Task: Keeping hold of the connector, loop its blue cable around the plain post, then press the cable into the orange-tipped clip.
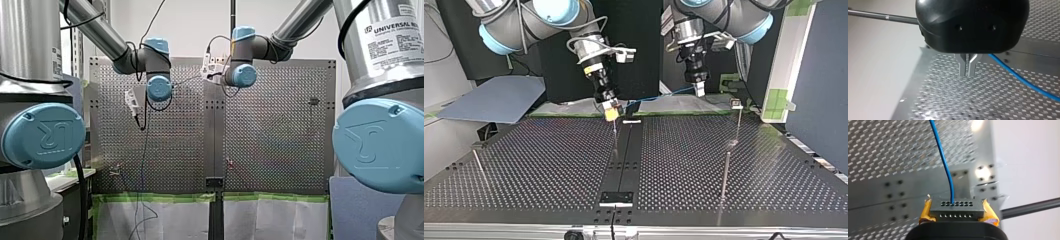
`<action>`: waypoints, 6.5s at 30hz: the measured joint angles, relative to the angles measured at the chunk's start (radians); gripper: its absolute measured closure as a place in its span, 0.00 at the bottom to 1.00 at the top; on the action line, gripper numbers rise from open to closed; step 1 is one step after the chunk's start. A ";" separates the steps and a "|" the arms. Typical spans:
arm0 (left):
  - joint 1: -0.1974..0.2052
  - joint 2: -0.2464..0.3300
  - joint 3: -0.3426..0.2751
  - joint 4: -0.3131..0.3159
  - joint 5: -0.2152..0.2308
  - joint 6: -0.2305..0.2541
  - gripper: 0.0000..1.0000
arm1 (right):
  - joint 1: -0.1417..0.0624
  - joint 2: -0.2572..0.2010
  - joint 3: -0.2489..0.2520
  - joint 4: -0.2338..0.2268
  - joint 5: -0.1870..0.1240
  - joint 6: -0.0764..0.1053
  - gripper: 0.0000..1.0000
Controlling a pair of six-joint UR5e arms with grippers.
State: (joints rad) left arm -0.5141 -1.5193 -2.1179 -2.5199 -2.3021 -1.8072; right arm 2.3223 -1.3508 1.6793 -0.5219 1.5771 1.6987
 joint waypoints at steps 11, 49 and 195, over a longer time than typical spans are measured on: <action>0.006 0.106 0.104 -0.105 -0.007 -0.012 0.92 | -0.016 -0.050 -0.051 0.105 -0.026 0.002 1.00; 0.243 0.036 0.501 -0.450 0.199 -0.029 0.92 | -0.088 0.061 -0.311 0.251 -0.167 0.056 1.00; 0.510 -0.276 0.478 -0.383 0.554 -0.141 0.00 | -0.006 0.626 -0.264 0.129 -0.008 -0.071 1.00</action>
State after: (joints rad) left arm -0.0042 -1.7952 -1.6395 -2.9029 -1.7477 -1.9481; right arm 2.3160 -0.7246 1.4156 -0.3930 1.5696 1.6273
